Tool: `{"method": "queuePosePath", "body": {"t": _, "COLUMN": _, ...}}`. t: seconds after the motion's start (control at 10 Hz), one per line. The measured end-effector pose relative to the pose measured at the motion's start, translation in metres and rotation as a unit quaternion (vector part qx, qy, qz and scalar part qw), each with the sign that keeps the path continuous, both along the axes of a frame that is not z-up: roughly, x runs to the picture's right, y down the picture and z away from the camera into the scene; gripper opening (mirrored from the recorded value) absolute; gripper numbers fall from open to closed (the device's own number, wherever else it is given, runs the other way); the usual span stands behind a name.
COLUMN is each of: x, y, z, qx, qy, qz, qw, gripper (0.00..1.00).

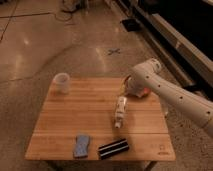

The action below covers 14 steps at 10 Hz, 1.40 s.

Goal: Place the eraser in the ceramic cup

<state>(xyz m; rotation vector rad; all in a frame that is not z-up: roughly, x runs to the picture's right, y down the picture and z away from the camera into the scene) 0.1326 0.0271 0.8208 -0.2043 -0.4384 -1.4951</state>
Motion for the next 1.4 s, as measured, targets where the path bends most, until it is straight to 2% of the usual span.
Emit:
{"method": "queuePosePath", "body": {"t": 1.2, "x": 0.0, "y": 0.0, "z": 0.0, "qx": 0.0, "qy": 0.0, "qz": 0.0, "qw": 1.0, "gripper": 0.76}}
{"method": "queuePosePath", "body": {"t": 1.3, "x": 0.001, "y": 0.007, "z": 0.001, "qx": -0.004, "qy": 0.0, "qz": 0.002, "qw": 1.0, "gripper": 0.76}}
{"method": "queuePosePath", "body": {"t": 1.4, "x": 0.002, "y": 0.024, "z": 0.001, "qx": -0.011, "qy": 0.002, "qz": 0.013, "qw": 0.9999, "gripper": 0.76}}
